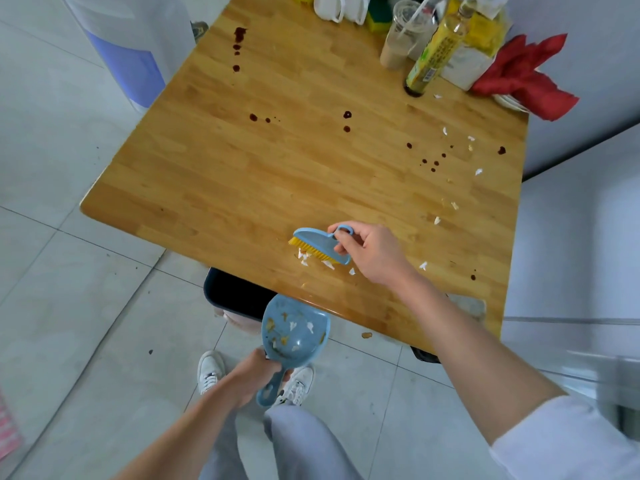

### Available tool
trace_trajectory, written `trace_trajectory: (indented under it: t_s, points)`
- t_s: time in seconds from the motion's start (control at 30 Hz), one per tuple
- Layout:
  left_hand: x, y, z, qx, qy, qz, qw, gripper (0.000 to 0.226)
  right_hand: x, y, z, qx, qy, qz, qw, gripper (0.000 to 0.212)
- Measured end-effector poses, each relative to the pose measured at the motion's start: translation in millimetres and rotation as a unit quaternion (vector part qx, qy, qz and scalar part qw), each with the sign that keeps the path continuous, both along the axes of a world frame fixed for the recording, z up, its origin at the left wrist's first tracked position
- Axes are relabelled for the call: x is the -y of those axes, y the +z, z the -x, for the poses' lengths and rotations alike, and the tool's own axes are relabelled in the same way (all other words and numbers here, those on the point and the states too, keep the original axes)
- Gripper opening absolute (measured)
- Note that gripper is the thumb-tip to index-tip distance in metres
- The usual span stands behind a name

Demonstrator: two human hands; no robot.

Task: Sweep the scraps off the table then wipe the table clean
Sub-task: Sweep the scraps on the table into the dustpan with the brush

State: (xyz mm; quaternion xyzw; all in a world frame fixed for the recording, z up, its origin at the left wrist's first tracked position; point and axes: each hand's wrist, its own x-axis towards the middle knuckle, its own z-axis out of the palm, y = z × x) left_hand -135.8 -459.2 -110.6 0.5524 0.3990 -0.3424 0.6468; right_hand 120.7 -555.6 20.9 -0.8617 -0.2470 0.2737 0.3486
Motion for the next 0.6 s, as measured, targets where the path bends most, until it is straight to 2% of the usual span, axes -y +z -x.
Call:
trace_trajectory:
  t_s: [0.3, 0.5, 0.6]
  points:
    - [6, 7, -9, 0.022, 0.051, 0.015, 0.998, 0.019, 22, -6, 43, -0.007, 0.051, 0.016, 0.999, 0.023]
    - [-2, 2, -6, 0.017, 0.070, 0.017, 0.997, 0.014, -6, 4, 20, 0.062, -0.038, -0.043, 0.996, 0.023]
    - [-4, -2, -7, 0.014, 0.068, 0.013, 0.998, 0.014, -32, -2, 8, 0.094, -0.020, -0.019, 0.995, 0.026]
